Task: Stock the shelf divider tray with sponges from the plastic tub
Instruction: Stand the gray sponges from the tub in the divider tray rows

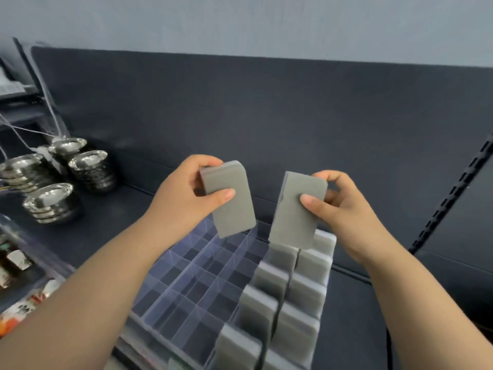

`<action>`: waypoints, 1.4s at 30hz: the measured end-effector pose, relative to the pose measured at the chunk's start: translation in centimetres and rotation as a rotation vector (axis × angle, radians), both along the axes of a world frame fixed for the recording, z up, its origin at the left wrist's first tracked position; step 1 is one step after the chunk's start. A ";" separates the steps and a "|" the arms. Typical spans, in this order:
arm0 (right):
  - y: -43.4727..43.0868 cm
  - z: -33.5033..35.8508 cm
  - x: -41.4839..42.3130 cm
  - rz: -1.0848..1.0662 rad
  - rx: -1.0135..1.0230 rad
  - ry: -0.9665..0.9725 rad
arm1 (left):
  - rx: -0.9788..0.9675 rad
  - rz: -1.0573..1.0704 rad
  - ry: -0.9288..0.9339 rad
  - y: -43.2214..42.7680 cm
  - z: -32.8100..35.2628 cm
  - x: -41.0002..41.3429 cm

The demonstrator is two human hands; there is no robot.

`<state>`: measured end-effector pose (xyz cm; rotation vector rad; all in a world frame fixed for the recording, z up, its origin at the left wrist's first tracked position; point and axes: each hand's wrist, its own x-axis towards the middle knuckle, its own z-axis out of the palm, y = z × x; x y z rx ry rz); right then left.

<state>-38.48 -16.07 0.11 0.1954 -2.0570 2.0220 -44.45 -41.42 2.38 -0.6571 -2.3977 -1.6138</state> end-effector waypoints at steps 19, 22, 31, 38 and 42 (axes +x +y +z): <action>-6.4 -1.7 -4.3 -0.626 0.245 -0.140 | -0.199 -0.232 0.050 0.6 -5.7 -15.0; -7.4 -2.1 -5.8 -0.747 0.415 -0.229 | -0.182 -0.264 0.075 -0.1 -6.0 -16.7; -9.2 -4.9 -10.1 -0.783 1.080 -0.511 | -0.144 -0.356 0.107 -3.3 -6.5 -19.8; -9.0 -5.3 -11.9 -0.676 1.145 -0.663 | -0.130 -0.388 0.065 -4.9 -5.9 -20.7; -9.1 -5.1 -12.6 -0.612 1.194 -0.715 | -0.119 -0.389 0.056 -5.2 -5.7 -20.8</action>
